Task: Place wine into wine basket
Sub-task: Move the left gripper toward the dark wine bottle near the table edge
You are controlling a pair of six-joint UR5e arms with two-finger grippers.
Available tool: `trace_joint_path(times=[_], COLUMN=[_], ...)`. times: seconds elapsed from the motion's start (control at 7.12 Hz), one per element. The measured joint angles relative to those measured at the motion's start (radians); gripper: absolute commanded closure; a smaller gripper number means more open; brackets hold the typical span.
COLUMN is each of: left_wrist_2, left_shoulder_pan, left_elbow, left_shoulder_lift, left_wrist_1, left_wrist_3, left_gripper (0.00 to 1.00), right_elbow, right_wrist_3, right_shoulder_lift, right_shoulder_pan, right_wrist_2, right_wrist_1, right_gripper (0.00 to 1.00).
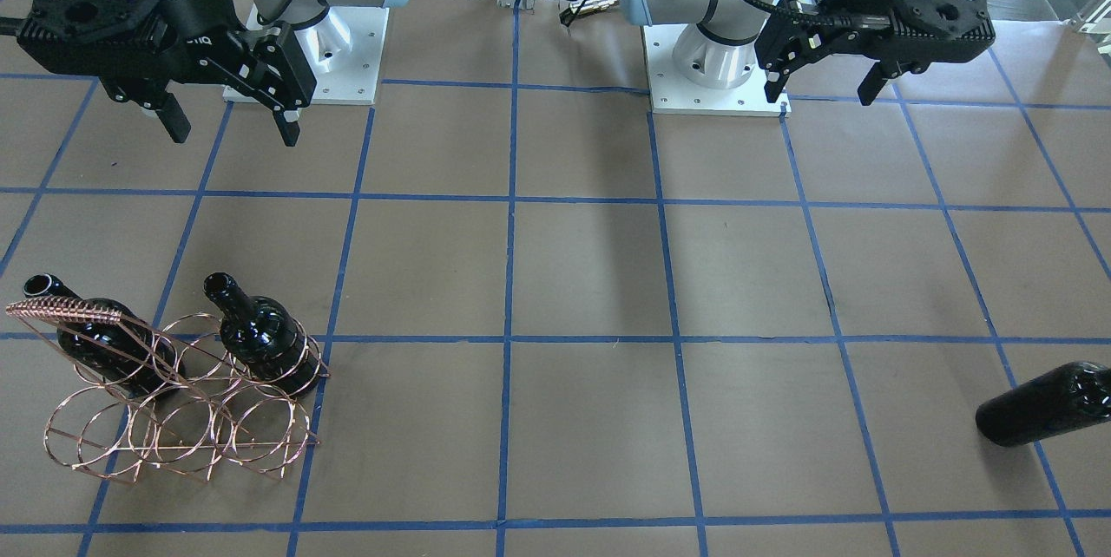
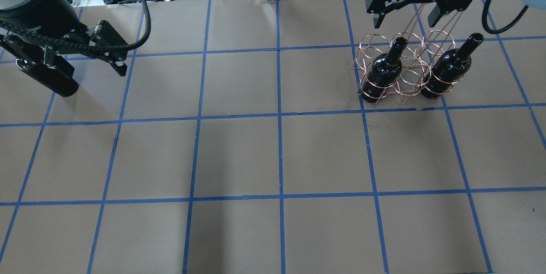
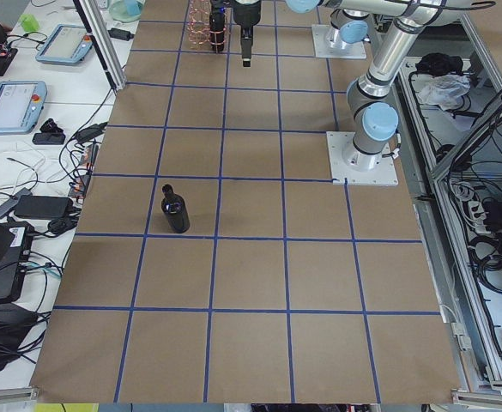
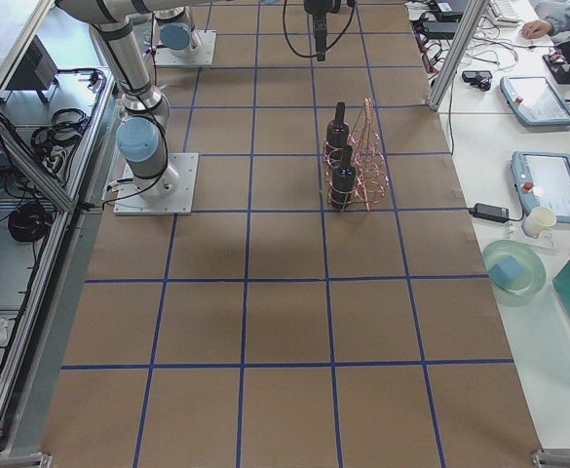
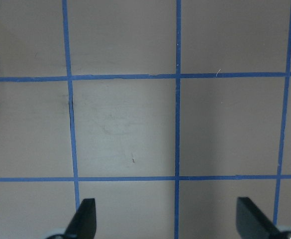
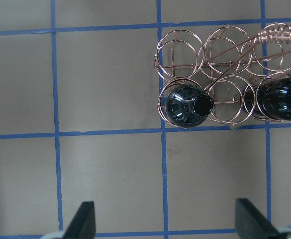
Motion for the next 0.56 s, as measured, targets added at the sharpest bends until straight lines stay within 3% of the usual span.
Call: trace_joint_path(times=[0.56], left_wrist_2=[0.004], left_shoulder_pan=[0.028], left_elbow=[-0.002], left_shoulder_lift=[-0.016], left_wrist_1=[0.014], left_wrist_3=[0.010], left_gripper=[0.00], right_elbow=[0.045], right_wrist_3=[-0.013], right_shoulder_lift=[-0.059], right_shoulder_pan=[-0.011], right_wrist_2=[-0.009], right_wrist_1=[-0.009], right_gripper=[0.00])
